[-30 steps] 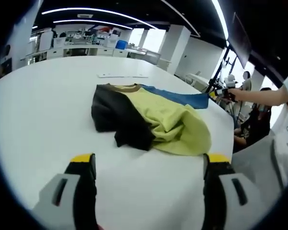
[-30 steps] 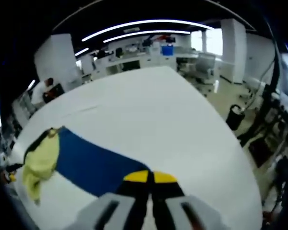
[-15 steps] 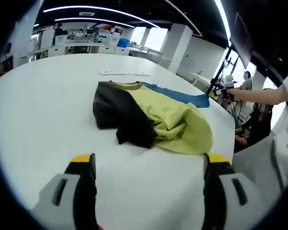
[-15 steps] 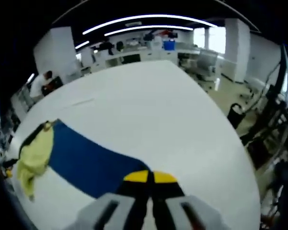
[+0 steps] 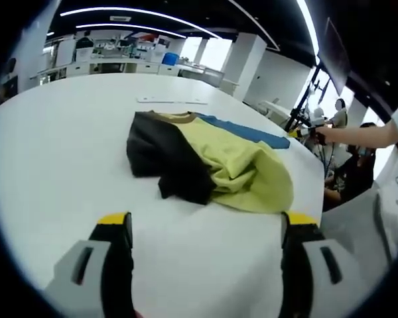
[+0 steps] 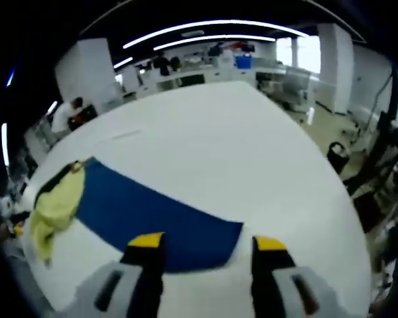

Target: Fold the garment on the visible template until the final outline fits inside the template.

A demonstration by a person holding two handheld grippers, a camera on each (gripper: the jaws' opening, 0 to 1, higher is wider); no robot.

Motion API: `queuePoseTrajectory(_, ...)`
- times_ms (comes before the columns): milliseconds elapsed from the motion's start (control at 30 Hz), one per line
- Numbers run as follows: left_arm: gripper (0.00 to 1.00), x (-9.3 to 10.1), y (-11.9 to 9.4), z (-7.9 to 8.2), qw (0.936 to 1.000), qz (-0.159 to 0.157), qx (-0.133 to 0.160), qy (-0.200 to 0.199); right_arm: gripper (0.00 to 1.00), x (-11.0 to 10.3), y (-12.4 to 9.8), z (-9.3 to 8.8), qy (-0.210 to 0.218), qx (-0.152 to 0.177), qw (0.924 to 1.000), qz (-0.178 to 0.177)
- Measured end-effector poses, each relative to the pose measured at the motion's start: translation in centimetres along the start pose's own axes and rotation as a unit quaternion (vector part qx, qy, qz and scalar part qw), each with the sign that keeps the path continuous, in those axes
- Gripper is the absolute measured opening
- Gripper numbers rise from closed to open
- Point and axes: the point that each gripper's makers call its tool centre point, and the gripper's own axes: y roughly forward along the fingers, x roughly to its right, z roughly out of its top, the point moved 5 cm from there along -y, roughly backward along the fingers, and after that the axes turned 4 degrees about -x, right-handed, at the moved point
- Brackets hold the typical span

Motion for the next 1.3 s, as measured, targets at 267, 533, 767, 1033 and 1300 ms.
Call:
queuePoseTrajectory(267, 0.90, 0.1, -0.1, 0.0, 1.0000, 0.000, -0.001, 0.000, 0.42, -1.7, -0.4, -1.5, 0.032, 0.003, 0.9991, 0.027)
queuePoseTrajectory(533, 0.90, 0.0, -0.1, 0.0, 1.0000, 0.000, 0.001, -0.001, 0.35, -2.0, -1.0, -1.2, 0.033, 0.009, 0.9988, 0.035)
queuePoseTrajectory(767, 0.90, 0.1, -0.1, 0.1, 1.0000, -0.001, 0.005, 0.000, 0.21, -2.8, -2.1, -0.3, 0.039, 0.028, 0.9980, 0.041)
queuePoseTrajectory(1033, 0.90, 0.0, -0.3, 0.0, 1.0000, -0.001, 0.007, -0.002, 0.05, -3.0, -2.0, 0.0, 0.057, 0.029, 0.9970, 0.042)
queuePoseTrajectory(1300, 0.90, -0.3, -0.6, -0.5, 1.0000, 0.003, 0.004, -0.007, 0.00, -1.4, -2.2, -0.9, 0.044, 0.015, 0.9988, -0.018)
